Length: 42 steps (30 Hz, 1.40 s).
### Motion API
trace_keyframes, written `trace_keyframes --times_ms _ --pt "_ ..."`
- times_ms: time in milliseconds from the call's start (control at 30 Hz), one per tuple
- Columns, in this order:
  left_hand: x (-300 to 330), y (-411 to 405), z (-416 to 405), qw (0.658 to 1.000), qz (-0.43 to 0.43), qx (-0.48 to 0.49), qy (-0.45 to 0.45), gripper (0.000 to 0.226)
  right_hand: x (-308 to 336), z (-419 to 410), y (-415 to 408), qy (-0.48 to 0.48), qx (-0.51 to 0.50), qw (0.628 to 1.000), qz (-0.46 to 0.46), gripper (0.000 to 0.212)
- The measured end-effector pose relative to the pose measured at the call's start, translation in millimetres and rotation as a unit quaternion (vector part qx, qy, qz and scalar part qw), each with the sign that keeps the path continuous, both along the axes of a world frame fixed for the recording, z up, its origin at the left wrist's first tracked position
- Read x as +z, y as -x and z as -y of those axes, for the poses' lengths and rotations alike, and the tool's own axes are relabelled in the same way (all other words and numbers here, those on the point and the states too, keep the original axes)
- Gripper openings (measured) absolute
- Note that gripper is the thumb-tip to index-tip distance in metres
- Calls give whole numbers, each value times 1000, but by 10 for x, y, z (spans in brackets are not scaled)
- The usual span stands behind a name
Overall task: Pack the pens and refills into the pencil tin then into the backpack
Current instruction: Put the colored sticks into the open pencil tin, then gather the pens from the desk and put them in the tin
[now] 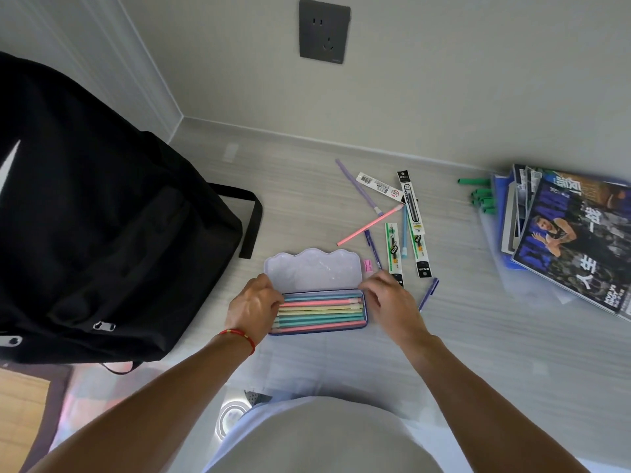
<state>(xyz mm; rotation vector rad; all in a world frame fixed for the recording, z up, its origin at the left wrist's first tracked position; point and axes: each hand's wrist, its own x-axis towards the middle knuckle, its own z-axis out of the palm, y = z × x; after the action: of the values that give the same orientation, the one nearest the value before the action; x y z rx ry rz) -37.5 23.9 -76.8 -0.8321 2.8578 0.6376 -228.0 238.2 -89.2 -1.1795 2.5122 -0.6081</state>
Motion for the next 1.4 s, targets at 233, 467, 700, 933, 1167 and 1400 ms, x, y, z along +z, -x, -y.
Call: trace_keyframes --times_ms 233,467,700,933,1167,1400 --pt "202 437 -14 995 -57 36 -72 15 112 282 467 0 -58 998 -17 26" --pt "349 564 -131 980 -102 103 -134 23 -40 887 791 -114 20 993 4 45" --pt "454 512 -244 973 -118 139 -144 26 13 956 905 -158 83 980 -93 28" --pt "502 808 -329 952 -120 201 -197 26 258 552 815 -77 185 953 -229 37" --pt "443 1171 -528 938 -66 184 -286 22 527 81 600 36 137 970 -199 32" --pt "555 1372 -657 705 -67 286 -646 28 581 -6 168 203 140 959 -140 10"
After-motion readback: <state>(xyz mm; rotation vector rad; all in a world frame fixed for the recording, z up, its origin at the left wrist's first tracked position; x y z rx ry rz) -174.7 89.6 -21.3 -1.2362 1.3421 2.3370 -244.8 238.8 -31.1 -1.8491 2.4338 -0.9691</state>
